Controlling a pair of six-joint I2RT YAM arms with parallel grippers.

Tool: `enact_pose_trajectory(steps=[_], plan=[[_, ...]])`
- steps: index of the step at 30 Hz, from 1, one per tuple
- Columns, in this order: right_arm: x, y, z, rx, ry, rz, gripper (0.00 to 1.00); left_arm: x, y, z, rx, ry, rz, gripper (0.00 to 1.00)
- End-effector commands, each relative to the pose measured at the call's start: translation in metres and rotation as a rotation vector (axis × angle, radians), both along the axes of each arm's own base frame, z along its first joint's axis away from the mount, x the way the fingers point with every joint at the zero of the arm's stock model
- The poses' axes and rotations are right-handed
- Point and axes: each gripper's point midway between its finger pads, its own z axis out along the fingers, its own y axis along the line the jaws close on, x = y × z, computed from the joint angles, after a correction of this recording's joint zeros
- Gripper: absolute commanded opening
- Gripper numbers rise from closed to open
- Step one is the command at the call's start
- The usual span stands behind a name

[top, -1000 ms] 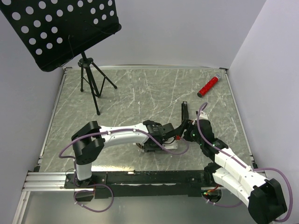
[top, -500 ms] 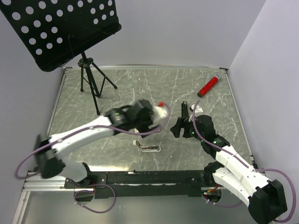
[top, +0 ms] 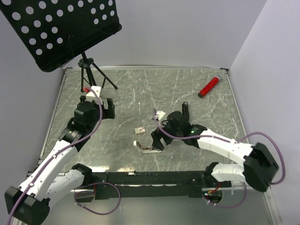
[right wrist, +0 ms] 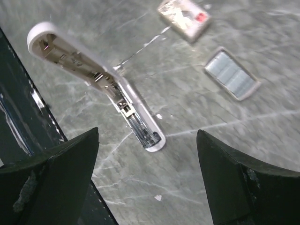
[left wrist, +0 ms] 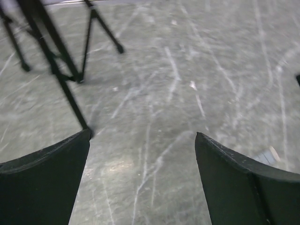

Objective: Load the staples into the stapler

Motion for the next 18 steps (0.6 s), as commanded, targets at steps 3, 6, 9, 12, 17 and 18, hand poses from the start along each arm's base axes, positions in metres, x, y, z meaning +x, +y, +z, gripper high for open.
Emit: enact_pose_trajectory(steps=[3,6,9,12,17,18], plan=[[-0.013,0.031,-0.010,-0.115,-0.009,0.205,0.88,0.011,0.043,0.027,-0.087,-0.171,0.237,0.97],[-0.015,0.039,-0.024,-0.196,0.000,0.245,0.86,0.008,0.055,0.027,-0.109,-0.214,0.296,0.97],[-0.016,0.042,-0.036,-0.264,0.016,0.268,0.82,0.005,0.060,0.023,-0.109,-0.220,0.309,0.97],[-0.016,0.044,-0.048,-0.309,0.037,0.276,0.78,0.003,0.061,0.026,-0.107,-0.232,0.311,0.97],[-0.018,0.052,-0.061,-0.368,0.040,0.292,0.70,0.003,0.060,0.027,-0.108,-0.238,0.301,0.97],[-0.018,0.053,-0.064,-0.372,0.040,0.286,0.68,0.003,0.059,0.027,-0.110,-0.239,0.300,0.97]])
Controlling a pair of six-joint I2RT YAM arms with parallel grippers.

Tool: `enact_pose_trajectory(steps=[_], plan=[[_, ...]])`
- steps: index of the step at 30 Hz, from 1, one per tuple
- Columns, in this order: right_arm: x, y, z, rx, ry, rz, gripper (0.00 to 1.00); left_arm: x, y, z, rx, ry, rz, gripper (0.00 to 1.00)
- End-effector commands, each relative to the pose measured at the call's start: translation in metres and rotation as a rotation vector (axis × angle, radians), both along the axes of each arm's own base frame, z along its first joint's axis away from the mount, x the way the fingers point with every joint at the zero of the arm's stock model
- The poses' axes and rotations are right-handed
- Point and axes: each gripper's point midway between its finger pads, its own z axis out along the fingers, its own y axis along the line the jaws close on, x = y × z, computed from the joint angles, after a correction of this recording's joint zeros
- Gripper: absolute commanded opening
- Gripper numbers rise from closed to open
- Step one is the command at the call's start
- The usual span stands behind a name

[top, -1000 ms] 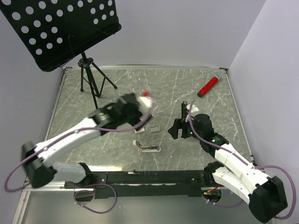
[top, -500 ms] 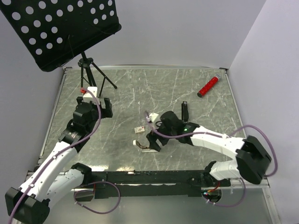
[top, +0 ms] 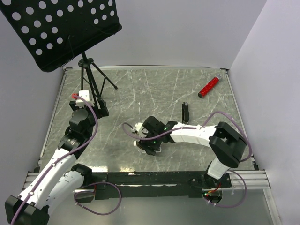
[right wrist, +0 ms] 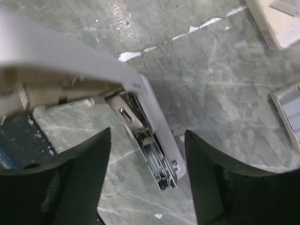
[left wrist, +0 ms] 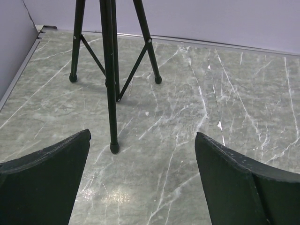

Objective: Load the staples into the stapler

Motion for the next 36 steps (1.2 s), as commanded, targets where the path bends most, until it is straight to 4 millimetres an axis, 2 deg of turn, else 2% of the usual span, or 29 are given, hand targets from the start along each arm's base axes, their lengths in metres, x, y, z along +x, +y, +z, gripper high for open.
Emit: enact_pose_trajectory(steps=[1,6,9,11,13,19,20,26,36], plan=[[0.005,0.014,0.000,-0.020,-0.045,0.014,0.63,0.001,0.003,0.015,-0.031,-0.065,0.016,0.97],[0.012,0.020,-0.008,-0.034,-0.087,-0.043,0.48,0.001,0.000,0.017,-0.036,-0.073,0.007,0.97],[0.020,0.029,-0.008,-0.020,-0.113,-0.138,0.33,0.000,-0.001,0.018,-0.034,-0.075,0.004,0.97],[0.023,0.037,-0.007,-0.011,-0.127,-0.187,0.28,-0.001,-0.002,0.017,-0.031,-0.074,0.007,0.97],[0.035,0.044,-0.006,-0.012,-0.155,-0.296,0.27,-0.002,-0.002,0.019,-0.033,-0.079,0.011,0.97],[0.047,0.064,-0.012,0.009,-0.121,-0.528,0.28,-0.007,0.001,0.022,-0.028,-0.087,0.045,0.97],[0.048,0.065,-0.017,-0.001,-0.112,-0.545,0.28,-0.008,0.004,0.023,-0.030,-0.092,0.058,0.97],[0.058,0.073,-0.016,0.037,-0.120,-0.635,0.31,-0.013,0.009,0.027,-0.044,-0.110,0.094,0.97],[0.057,0.068,-0.005,0.051,-0.144,-0.607,0.58,-0.013,0.007,0.026,-0.044,-0.111,0.087,0.97]])
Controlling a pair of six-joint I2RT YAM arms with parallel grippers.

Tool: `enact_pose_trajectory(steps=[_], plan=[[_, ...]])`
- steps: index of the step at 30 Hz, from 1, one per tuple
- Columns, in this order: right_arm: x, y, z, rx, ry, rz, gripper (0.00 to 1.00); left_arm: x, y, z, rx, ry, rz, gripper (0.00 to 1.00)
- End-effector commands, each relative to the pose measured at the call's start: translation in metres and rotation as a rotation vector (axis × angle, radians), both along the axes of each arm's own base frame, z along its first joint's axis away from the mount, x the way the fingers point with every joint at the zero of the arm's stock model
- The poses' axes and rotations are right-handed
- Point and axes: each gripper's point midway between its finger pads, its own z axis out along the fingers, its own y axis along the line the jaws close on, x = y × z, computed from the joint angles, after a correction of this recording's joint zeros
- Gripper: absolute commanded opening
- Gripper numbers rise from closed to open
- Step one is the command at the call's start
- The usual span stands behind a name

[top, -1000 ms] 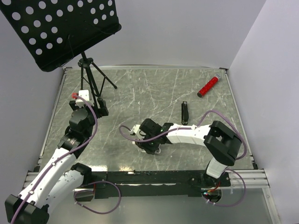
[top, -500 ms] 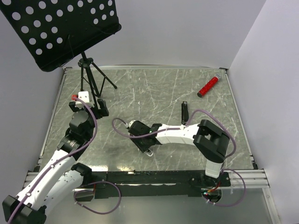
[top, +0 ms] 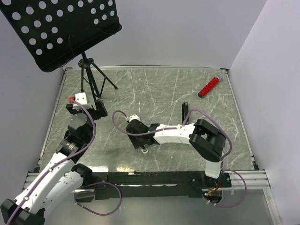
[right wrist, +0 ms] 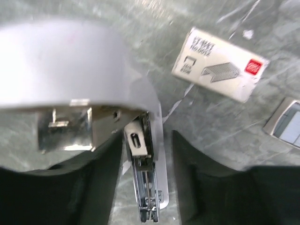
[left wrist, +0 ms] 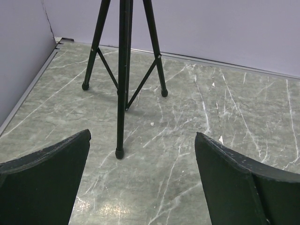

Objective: Load the staples into the stapler

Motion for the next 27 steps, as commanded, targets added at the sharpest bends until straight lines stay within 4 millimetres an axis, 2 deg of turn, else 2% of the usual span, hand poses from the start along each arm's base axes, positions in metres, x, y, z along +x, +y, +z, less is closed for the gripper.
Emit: enact_pose_trajectory(steps=[1,9,10,13,17,21,22,24,25,27], plan=[[0.015,0.004,0.010,0.029,-0.070,-0.024,0.60,0.001,0.001,0.006,-0.019,-0.034,0.013,0.97],[0.011,-0.002,0.041,0.055,-0.089,-0.001,0.86,0.002,0.002,0.005,-0.015,-0.029,0.022,0.97],[0.007,-0.002,0.049,0.077,-0.081,0.009,0.91,0.002,0.002,0.004,-0.013,-0.026,0.022,0.97],[-0.002,-0.011,0.064,0.104,-0.068,0.009,0.98,0.002,0.002,0.004,-0.015,-0.028,0.022,0.97],[-0.013,-0.025,0.080,0.125,-0.029,-0.005,1.00,0.001,0.004,0.007,-0.022,-0.038,0.032,0.97],[-0.016,-0.054,0.086,0.089,0.074,-0.097,1.00,-0.001,0.009,0.011,-0.033,-0.050,0.050,0.97],[-0.006,-0.060,0.092,0.104,0.089,-0.152,1.00,-0.002,0.010,0.012,-0.038,-0.055,0.055,0.97],[-0.002,-0.070,0.101,0.118,0.117,-0.205,1.00,-0.003,0.012,0.015,-0.045,-0.064,0.059,0.97],[0.009,-0.075,0.109,0.144,0.122,-0.255,1.00,-0.003,0.012,0.015,-0.048,-0.066,0.056,0.97],[0.016,-0.076,0.121,0.186,0.128,-0.259,1.00,-0.005,0.011,0.017,-0.053,-0.073,0.049,0.97]])
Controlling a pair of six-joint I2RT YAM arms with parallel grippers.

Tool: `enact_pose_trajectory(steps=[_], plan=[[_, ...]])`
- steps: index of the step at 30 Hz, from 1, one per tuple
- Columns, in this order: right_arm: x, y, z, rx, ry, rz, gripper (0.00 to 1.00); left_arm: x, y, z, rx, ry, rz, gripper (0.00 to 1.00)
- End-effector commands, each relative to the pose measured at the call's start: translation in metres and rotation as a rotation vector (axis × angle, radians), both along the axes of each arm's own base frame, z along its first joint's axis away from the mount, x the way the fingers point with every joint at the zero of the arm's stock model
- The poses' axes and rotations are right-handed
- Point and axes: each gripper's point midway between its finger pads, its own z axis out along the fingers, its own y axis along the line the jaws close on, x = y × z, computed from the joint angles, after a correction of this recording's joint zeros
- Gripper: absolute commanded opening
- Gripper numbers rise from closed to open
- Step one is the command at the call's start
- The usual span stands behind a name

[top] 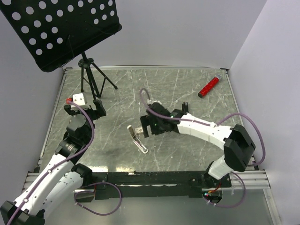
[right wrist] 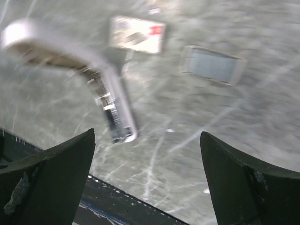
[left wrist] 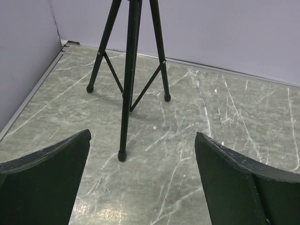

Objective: Load the staples into the stapler

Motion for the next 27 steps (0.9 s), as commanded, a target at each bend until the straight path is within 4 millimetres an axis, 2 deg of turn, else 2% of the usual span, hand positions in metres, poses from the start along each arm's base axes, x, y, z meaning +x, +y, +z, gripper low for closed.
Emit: enact_pose_trajectory(steps=[1,4,8,12,13,14,15,19,22,24,27], plan=[[0.013,-0.011,0.041,0.086,0.021,-0.081,1.00,-0.003,0.005,0.015,-0.047,-0.062,0.017,0.97],[0.028,-0.024,0.043,0.071,-0.005,-0.138,1.00,-0.006,0.003,0.020,-0.060,-0.076,0.003,0.97],[0.045,-0.037,0.034,0.009,0.026,-0.188,1.00,-0.009,0.002,0.022,-0.074,-0.082,0.003,0.97],[0.059,-0.035,0.019,-0.038,0.050,-0.180,1.00,-0.015,0.005,0.031,-0.101,-0.114,0.005,0.97],[0.059,-0.032,0.016,-0.039,0.071,-0.166,1.00,-0.015,0.007,0.029,-0.107,-0.113,0.013,0.97],[0.058,-0.033,0.004,-0.069,0.108,-0.160,0.98,-0.015,0.010,0.028,-0.111,-0.117,0.032,0.97],[0.062,-0.029,0.006,-0.068,0.105,-0.149,0.97,-0.014,0.012,0.023,-0.109,-0.110,0.042,0.97],[0.072,-0.028,-0.008,-0.116,0.104,-0.154,0.94,-0.010,0.011,0.016,-0.095,-0.086,0.050,0.97],[0.076,-0.027,-0.025,-0.162,0.130,-0.153,0.87,-0.005,0.009,0.012,-0.083,-0.070,0.047,0.97],[0.078,-0.029,-0.030,-0.185,0.132,-0.158,0.76,-0.003,0.008,0.008,-0.072,-0.057,0.054,0.97],[0.081,-0.030,-0.034,-0.203,0.130,-0.163,0.65,-0.001,0.005,0.005,-0.067,-0.048,0.043,0.97]])
